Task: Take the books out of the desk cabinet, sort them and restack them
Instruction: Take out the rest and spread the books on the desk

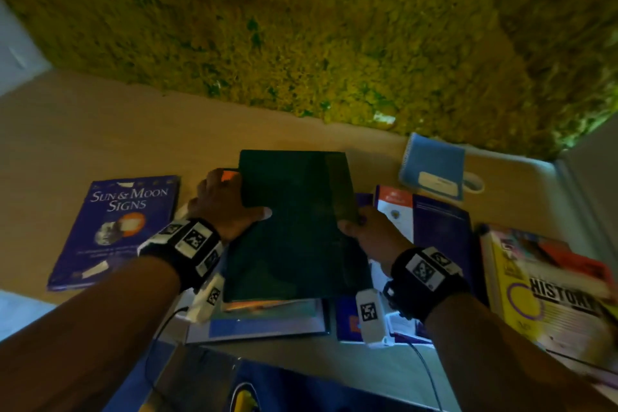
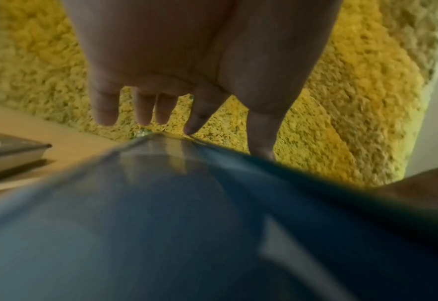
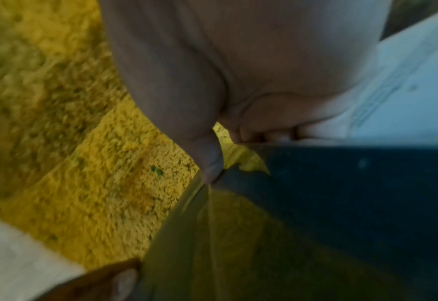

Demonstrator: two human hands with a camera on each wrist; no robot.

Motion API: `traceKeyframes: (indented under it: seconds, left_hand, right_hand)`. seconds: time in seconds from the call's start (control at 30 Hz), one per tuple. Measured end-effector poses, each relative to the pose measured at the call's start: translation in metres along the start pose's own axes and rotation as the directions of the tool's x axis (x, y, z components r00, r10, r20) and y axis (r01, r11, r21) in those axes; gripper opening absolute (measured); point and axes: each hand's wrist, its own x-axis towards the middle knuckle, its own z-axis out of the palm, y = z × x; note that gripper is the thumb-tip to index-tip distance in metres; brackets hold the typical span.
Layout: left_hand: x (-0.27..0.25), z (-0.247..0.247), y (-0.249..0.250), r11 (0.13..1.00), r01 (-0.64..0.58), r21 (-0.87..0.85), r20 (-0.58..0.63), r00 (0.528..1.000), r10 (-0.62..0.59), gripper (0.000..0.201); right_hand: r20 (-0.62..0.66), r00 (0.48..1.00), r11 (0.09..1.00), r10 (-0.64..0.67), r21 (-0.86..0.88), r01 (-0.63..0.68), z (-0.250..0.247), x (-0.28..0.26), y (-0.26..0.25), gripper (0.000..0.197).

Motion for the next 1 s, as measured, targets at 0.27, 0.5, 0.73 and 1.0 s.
traceKeyframes:
  seconds: [0.27, 0.5, 0.73, 1.0]
  left_hand:
    - [-0.020, 0.006, 0.009, 0.992, -0.068, 0.102, 0.059, 0.996, 0.062, 0.085]
    - [-0.027, -0.021, 0.014, 0.946, -0.249, -0.207, -0.095, 0.968, 0.234, 0.074]
    - [-0.049, -0.072, 0.091, 0.556, -0.351, -0.754, -0.108, 0.900, 0.422, 0.068]
    - [-0.038, -0.108, 0.028, 0.017, -0.067, -0.998, -0.060, 0.961, 0.270, 0.034]
  right_hand:
    - [0.034, 0.999, 0.856, 0.019, 0.515, -0.034, -0.042, -0.010, 0.003, 0.030]
    - [-0.381, 0.903, 0.813, -0.199, 0.450, 0.370, -0.097, -0.030, -0.063, 0.024]
    - [-0.326, 0.818, 0.792, -0.474, 0.247, 0.558, -0.023, -0.052, -0.164, 0.011]
    - [0.096, 0.725, 0.713, -0.682, -0.135, 0.688, 0.048, -0.049, -0.180, 0.039]
